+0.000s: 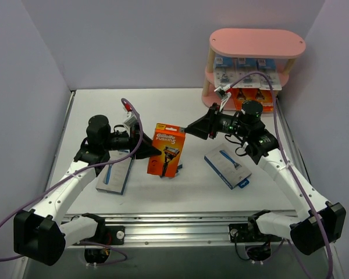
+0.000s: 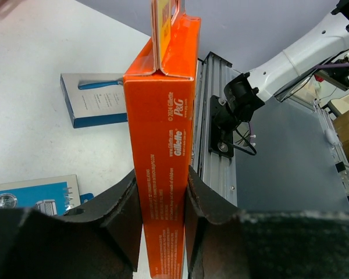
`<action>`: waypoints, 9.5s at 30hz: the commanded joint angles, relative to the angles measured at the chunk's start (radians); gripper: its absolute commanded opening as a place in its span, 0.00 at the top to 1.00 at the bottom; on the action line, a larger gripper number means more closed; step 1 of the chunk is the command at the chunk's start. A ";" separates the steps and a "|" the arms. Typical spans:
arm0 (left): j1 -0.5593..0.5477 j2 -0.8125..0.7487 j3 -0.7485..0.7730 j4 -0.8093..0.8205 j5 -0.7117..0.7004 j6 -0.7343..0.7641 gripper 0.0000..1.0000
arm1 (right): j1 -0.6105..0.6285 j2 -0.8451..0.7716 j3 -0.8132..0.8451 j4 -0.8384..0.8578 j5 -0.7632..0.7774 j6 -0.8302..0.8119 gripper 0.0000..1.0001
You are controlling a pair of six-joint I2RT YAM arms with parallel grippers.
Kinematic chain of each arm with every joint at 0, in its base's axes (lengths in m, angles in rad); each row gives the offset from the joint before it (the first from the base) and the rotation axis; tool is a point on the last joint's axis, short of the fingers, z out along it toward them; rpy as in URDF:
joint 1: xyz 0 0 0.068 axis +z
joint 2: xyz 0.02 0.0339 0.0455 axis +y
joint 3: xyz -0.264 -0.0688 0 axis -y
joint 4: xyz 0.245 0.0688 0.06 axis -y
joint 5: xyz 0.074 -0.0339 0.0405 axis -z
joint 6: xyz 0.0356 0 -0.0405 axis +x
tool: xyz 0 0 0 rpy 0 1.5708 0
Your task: Place and organize the shaving razors onto the shelf
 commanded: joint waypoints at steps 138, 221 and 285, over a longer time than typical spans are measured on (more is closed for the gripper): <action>-0.299 0.237 0.708 -1.029 -0.433 0.635 0.98 | 0.350 -0.046 0.006 -0.668 0.015 -0.515 0.99; -0.150 -0.159 0.142 -0.569 -1.183 0.126 0.06 | -0.370 0.081 -0.422 0.366 1.012 0.643 1.00; -0.281 -0.112 0.130 -0.575 -1.275 0.178 0.06 | -0.221 0.771 -0.198 0.762 1.364 0.994 1.00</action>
